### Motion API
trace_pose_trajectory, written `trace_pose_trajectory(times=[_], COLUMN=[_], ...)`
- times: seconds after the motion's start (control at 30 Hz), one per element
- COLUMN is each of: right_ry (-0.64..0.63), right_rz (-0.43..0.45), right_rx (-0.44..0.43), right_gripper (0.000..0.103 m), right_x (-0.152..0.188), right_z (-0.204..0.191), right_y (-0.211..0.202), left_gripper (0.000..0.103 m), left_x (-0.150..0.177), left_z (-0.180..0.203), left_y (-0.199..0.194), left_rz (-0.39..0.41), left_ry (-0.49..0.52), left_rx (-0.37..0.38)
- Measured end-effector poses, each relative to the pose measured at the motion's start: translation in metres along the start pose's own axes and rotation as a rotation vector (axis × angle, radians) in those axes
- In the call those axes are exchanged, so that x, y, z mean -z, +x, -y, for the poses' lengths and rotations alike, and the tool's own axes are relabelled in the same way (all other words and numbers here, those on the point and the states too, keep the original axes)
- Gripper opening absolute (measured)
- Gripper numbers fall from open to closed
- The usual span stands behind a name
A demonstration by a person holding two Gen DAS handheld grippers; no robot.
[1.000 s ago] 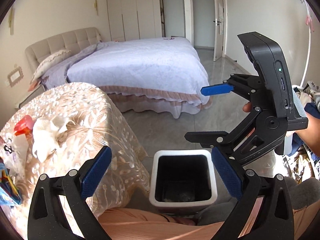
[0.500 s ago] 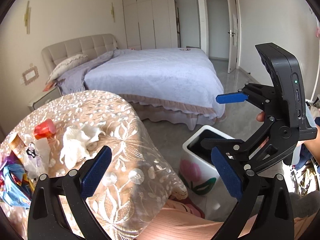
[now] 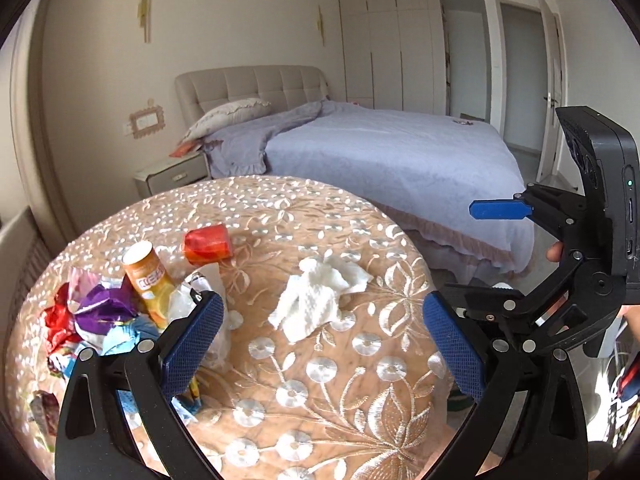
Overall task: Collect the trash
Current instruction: 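Move both tools back over the table toward the remaining trash, then grasp the blue chip bag with the left tool while the right tool grasps the white tissue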
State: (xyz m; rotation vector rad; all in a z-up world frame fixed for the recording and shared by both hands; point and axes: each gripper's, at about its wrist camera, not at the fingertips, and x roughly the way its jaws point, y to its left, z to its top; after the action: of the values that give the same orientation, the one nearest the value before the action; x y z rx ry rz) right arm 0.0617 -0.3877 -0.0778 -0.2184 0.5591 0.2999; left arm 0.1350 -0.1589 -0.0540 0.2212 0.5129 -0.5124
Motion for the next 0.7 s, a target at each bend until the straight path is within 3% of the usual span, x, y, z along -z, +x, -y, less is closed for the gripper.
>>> trace_pose_trajectory(times=[0.23,0.5,0.7], right_ry=[-0.035,-0.025,0.023], right_rz=[-0.010,-0.053,-0.102], right_rx=[-0.079,-0.108,-0.133], right_gripper=[0.098,0.098,0.098], right_x=[-0.021,-0.032,-0.033], right_z=[-0.027,-0.040,-0.037], right_y=[0.040,0.085,0.113], left_gripper=[0.098,0.098,0.098], left_x=[0.013,0.025,0.036], left_z=[-0.052,-0.105,-0.121], left_y=[-0.006,-0.009,0.010], left_rz=[-0.030,-0.054,-0.120], left_ry=[-0.089,-0.162,-0.196], left_rx=[-0.128,-0.249,-0.233])
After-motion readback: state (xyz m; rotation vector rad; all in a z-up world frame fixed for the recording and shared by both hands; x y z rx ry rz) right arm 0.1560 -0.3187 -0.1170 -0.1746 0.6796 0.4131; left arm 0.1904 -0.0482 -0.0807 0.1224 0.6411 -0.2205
